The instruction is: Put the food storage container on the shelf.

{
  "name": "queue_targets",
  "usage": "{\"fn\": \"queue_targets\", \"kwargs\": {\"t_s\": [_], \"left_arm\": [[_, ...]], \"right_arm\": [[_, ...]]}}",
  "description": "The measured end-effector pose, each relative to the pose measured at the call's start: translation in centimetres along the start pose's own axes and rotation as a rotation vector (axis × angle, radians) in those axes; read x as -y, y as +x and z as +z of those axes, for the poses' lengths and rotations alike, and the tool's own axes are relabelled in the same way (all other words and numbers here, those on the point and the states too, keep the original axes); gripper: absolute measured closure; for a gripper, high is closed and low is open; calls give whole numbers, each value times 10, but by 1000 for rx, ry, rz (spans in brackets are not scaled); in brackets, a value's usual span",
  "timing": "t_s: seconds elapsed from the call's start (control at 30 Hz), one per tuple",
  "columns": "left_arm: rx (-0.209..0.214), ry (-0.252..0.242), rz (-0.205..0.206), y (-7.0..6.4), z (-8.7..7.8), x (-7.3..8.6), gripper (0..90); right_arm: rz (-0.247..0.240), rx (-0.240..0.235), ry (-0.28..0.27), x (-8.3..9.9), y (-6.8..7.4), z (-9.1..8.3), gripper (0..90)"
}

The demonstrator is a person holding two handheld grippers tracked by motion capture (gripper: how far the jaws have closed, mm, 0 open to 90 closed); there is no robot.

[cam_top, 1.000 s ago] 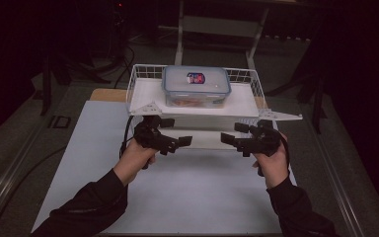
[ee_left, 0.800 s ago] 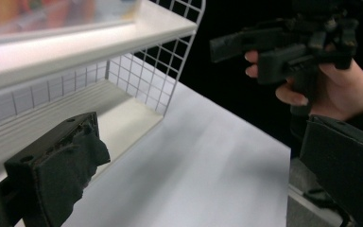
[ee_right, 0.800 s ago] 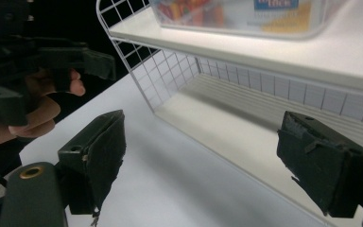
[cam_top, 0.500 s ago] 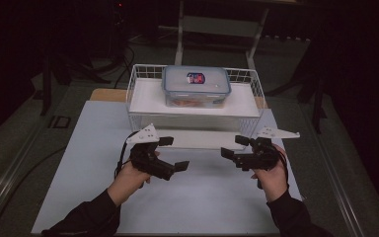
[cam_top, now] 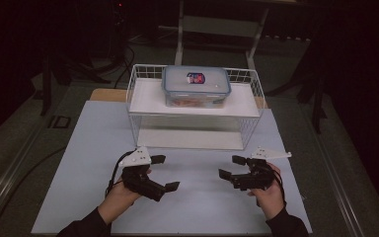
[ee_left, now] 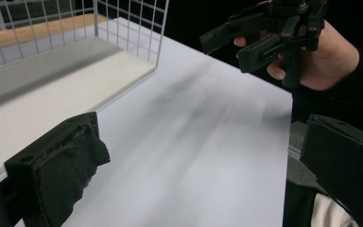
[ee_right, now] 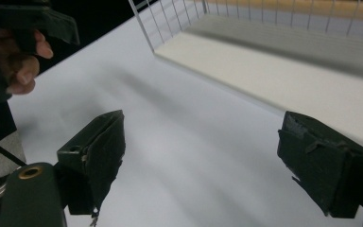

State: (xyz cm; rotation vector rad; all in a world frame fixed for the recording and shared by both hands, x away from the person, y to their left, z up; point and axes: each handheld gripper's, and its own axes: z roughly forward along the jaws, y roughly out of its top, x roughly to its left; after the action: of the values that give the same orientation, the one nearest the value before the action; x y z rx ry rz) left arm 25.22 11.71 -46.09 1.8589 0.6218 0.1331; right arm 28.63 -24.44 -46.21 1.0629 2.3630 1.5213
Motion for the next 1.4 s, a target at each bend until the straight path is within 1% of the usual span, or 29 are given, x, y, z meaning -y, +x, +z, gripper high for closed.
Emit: {"fn": "queue_targets", "kwargs": {"t_s": [0.1, 0.17, 0.27, 0.3, 0.37, 0.4, 0.43, 0.47, 0.5, 0.6, 0.63, 0.73, 0.8, 0.83, 0.87, 0.93, 0.97, 1.03, 1.07, 1.1, 1.13, 1.17, 1.3, 1.4], "left_arm": [[-5, 8, -10, 1, -3, 10, 0], [-13, 22, -11, 2, -3, 17, 0], [-26, 28, -16, 3, -4, 27, 0], [-29, 40, -15, 4, -4, 30, 0], [-46, 48, -1, 4, -5, 35, 0], [-46, 48, -1, 4, -5, 35, 0], [-57, 46, 3, 5, -8, 39, 0], [-57, 46, 3, 5, -8, 39, 0], [-60, 34, -1, 5, -11, 43, 0], [-70, 48, 4, 6, -13, 47, 0], [-72, 62, 13, 7, -14, 50, 0], [-73, 57, 31, 7, -19, 53, 0], [-74, 57, 28, 8, -23, 53, 0], [-80, 49, 33, 9, -24, 54, 0], [-86, 44, 30, 9, -25, 55, 0], [-94, 46, 25, 11, -25, 56, 0], [-97, 39, 16, 14, -24, 60, 0], [-100, 55, 3, 17, -22, 63, 0], [-100, 55, 3, 17, -22, 63, 0], [-100, 69, 6, 19, -19, 66, 0], [-100, 69, 6, 19, -19, 66, 0], [-95, 76, -2, 20, -17, 68, 0], [-92, 84, 0, 20, -16, 69, 0], [-92, 81, -2, 20, -16, 69, 0]], "right_arm": [[5, 9, 9, 9, -3, -1, 153], [7, 9, 16, 15, -5, -2, 152], [9, 25, 22, 23, -7, -6, 152], [4, 30, 25, 25, -8, -7, 152], [-1, 45, 18, 29, -9, -10, 152], [-1, 45, 18, 29, -9, -10, 152], [-12, 65, 21, 33, -9, -13, 152], [-17, 76, 22, 36, -10, -14, 152], [-14, 80, 22, 38, -11, -16, 152], [-3, 84, 26, 42, -13, -18, 152], [8, 91, 32, 45, -15, -19, 151], [9, 100, 39, 50, -17, -20, 151], [9, 104, 40, 52, -18, -21, 152], [11, 106, 41, 53, -18, -21, 152], [11, 107, 39, 54, -19, -21, 151], [-8, 125, 45, 55, -20, -21, 152], [-11, 130, 43, 56, -21, -21, 152], [-9, 132, 39, 57, -23, -21, 152], [-9, 132, 39, 57, -23, -21, 152], [-4, 135, 45, 58, -25, -20, 152], [-4, 135, 45, 58, -25, -20, 152], [-5, 135, 56, 60, -26, -18, 152], [-6, 132, 57, 60, -26, -18, 153], [-6, 128, 55, 60, -26, -18, 153]]}}
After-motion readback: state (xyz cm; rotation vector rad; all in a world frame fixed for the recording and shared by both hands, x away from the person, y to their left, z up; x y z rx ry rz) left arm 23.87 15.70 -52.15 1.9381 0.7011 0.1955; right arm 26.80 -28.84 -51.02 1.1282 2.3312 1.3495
